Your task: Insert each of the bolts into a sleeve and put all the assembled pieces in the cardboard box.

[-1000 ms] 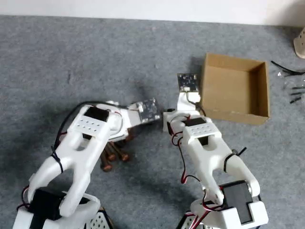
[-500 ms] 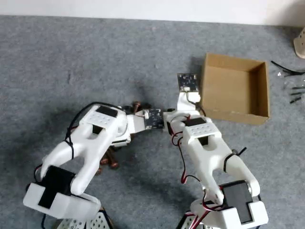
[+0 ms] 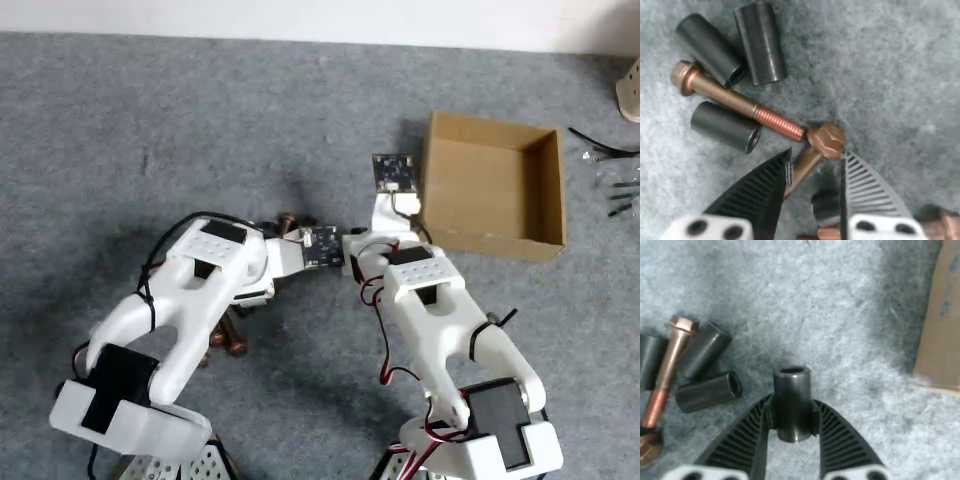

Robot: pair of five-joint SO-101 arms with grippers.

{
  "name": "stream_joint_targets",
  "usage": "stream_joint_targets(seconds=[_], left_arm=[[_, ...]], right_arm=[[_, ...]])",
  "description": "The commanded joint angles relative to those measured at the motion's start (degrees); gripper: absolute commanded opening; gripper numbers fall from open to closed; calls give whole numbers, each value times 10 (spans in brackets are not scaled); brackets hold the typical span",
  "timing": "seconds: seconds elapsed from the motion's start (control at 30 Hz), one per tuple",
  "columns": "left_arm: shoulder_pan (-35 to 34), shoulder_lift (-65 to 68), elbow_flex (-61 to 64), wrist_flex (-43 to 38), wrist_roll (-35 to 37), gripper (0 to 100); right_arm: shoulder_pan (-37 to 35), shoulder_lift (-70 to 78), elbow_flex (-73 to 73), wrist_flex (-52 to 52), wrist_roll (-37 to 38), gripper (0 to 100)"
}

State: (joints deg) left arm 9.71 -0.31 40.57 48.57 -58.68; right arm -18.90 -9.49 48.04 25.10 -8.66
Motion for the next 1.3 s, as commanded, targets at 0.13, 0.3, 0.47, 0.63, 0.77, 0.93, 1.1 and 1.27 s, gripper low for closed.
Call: stream_joint_targets(seconds=[0.13,0.3,0.47,0.63,0.77,0.93,1.1,1.27], left_arm=[[-9,5,-11,-6,24,12],[-9,5,-10,-7,27,7],[-11,-13,-36,-4,87,7],[-20,-89,-73,1,190,7],[-16,-176,-69,1,271,7],[-15,-298,-32,-7,383,7],[-15,-436,45,-51,452,7],[-15,-584,142,-98,497,7]], right_arm=[[6,-27,-4,-12,6,4],[6,-27,-4,-12,6,4],[5,-39,0,-12,6,4],[4,-120,46,-17,6,4],[-14,-227,134,-78,6,4],[-44,-344,217,-116,6,4],[-74,-441,263,-118,6,4],[-107,-526,320,-154,6,4]])
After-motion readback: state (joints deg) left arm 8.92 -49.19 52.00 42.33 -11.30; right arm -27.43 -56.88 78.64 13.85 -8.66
